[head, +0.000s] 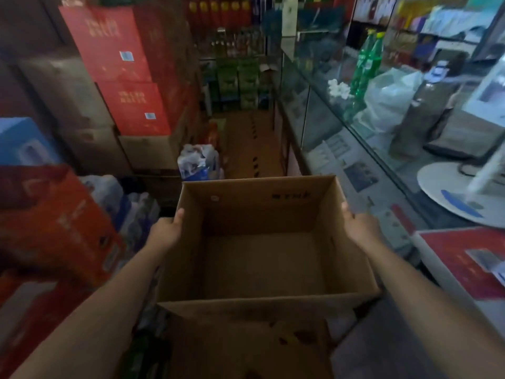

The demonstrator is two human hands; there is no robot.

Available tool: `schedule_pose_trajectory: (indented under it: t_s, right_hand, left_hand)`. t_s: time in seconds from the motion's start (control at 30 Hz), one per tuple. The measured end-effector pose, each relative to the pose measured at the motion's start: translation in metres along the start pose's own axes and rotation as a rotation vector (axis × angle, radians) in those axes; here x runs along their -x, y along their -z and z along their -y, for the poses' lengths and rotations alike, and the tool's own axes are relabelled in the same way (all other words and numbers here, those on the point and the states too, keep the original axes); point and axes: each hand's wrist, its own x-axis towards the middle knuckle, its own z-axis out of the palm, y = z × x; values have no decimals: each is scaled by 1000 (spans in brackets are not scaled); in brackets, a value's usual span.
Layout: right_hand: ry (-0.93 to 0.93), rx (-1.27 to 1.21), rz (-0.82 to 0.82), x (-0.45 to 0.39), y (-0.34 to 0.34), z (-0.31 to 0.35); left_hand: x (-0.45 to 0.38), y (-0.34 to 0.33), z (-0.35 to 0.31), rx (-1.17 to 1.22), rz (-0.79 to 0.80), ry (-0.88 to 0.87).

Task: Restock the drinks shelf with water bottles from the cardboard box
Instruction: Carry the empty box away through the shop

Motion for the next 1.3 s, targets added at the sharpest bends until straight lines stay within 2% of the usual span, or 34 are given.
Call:
schedule_pose_trajectory:
  t_s: [0.23, 0.5, 0.67, 0.87, 1.1, 1.3]
  right_hand:
    - [-39, 63, 12, -144, -38, 59]
    - [-25, -28, 14, -323, -122, 102]
    - [-49, -5, 93, -435, -179, 129]
    - [-39, 35, 170, -523, -230, 163]
    - [-50, 84, 165, -604, -333, 157]
    - [-32, 109, 180, -665, -441, 126]
  left_hand:
    - [-154, -34, -72, -97, 37, -23]
    - [-314, -110, -114, -90, 53, 28]
    - [-408, -153, -132, 2, 70, 143]
    - [-499, -187, -149, -45, 59, 215]
    - [-606, -246, -127, -32, 54, 220]
    - [-685, -321, -58, 10, 79, 332]
